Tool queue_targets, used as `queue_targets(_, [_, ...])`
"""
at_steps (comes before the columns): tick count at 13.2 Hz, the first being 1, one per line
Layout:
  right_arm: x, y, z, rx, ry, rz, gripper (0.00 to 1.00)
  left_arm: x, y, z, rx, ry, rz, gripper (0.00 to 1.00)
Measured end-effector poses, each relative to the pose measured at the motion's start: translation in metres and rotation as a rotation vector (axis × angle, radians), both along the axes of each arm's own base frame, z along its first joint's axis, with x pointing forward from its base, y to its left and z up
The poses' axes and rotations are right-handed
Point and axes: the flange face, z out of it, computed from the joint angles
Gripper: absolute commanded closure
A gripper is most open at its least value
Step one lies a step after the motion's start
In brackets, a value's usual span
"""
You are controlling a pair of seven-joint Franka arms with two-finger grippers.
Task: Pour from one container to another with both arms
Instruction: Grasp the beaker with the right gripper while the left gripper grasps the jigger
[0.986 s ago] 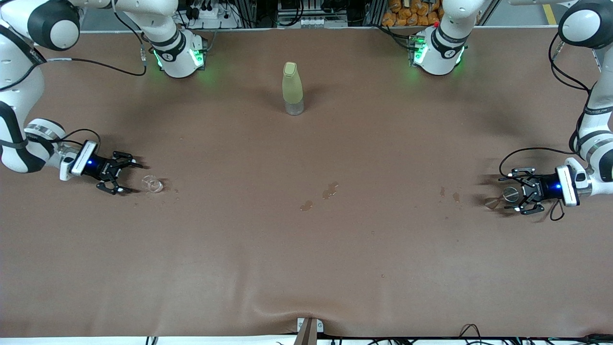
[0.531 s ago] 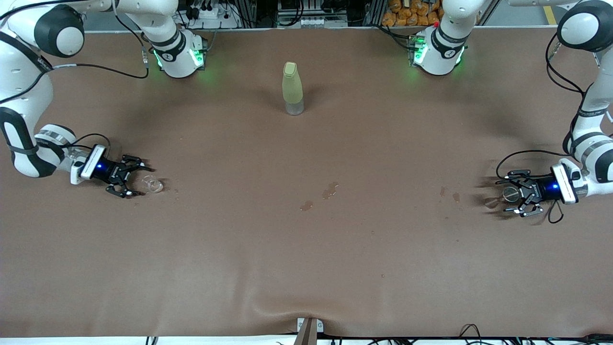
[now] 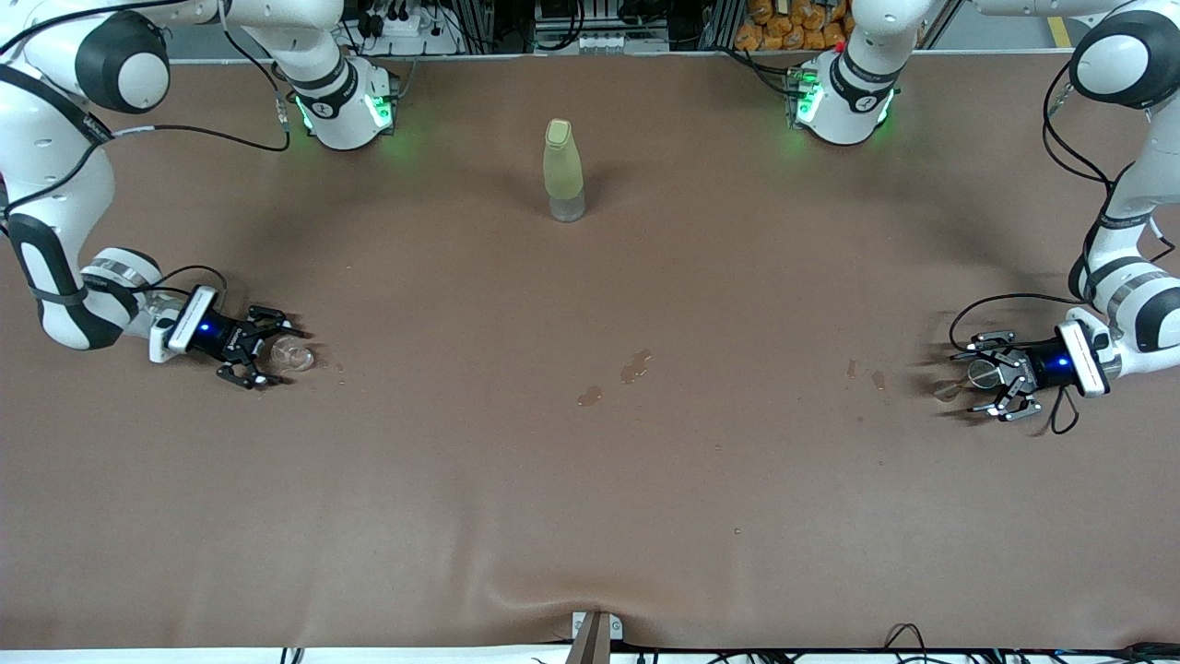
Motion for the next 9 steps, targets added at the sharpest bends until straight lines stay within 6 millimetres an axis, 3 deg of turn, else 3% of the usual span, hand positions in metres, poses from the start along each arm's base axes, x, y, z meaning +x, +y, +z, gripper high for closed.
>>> queue_targets(3, [0.004,0.011,-0.006,0.012,-0.002,-0.002,0.0,0.0,0.0,0.0,0.0,0.0,0.0,0.0])
queue_targets(7, [0.008,0.022,-0.008,0.022,-0.007,0.0,0.02,0.001,0.0,0.001,0.001,-0.001,0.0,0.26])
queue_targets(9, [0.009,0.024,-0.008,0.024,-0.008,0.004,0.25,0.001,0.0,0.001,0.001,-0.001,0.0,0.29])
